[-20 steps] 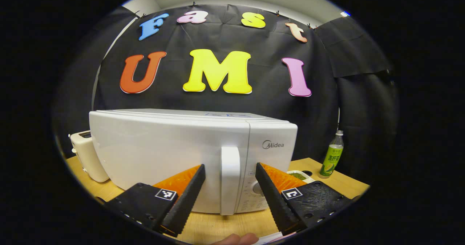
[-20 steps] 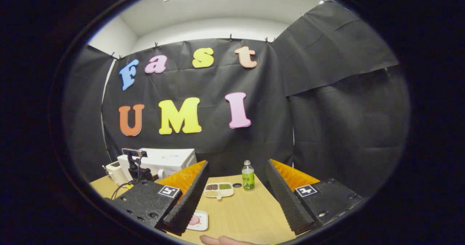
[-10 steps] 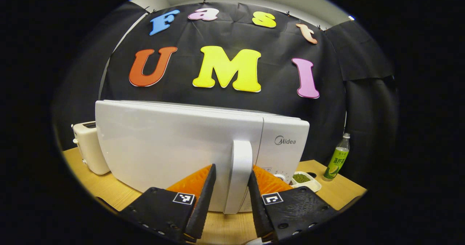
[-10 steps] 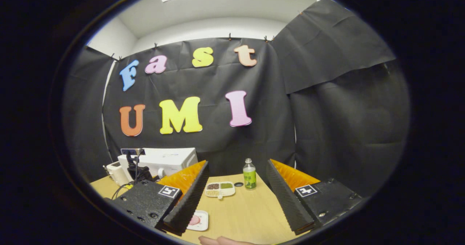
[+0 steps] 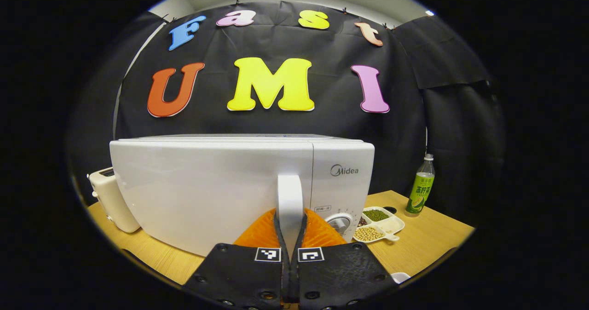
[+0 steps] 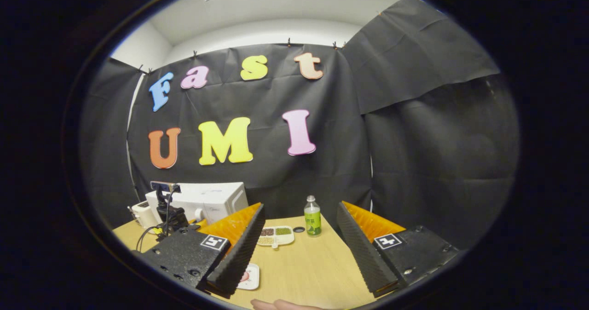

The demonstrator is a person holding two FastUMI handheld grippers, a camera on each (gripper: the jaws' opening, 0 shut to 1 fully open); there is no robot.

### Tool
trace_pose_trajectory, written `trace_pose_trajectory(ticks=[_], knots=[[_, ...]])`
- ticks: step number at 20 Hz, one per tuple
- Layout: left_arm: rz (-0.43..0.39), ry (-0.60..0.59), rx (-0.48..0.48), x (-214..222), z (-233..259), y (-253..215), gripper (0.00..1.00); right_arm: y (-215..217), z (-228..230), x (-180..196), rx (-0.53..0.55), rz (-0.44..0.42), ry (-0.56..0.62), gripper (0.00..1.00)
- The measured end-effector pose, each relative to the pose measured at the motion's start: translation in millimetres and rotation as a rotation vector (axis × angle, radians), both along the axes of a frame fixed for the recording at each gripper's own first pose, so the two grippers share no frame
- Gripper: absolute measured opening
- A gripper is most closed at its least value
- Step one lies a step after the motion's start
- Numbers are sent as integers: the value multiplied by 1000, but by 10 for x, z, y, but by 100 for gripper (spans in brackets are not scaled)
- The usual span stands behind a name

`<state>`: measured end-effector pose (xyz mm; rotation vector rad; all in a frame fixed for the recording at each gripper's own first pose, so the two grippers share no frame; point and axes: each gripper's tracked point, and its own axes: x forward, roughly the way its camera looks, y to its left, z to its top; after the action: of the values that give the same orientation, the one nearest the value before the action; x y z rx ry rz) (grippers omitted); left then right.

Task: Open the microwave oven with the left hand, put the food in, and close the microwave oven.

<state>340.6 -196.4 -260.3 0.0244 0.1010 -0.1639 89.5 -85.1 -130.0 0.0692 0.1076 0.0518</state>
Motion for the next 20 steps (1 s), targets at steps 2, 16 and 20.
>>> trace_pose_trajectory(ticks=[2, 16, 20], knots=[[-4, 8, -15, -4, 19, -17, 0, -40, 8, 35, -10, -13, -7, 100], [-192, 2, -66, -1268, 54, 473, 0, 276, -71, -241, -1, 25, 26, 100], [-257, -16, -50, -1576, 44, 730, 6, 467, -55, -415, -3, 56, 26, 100]])
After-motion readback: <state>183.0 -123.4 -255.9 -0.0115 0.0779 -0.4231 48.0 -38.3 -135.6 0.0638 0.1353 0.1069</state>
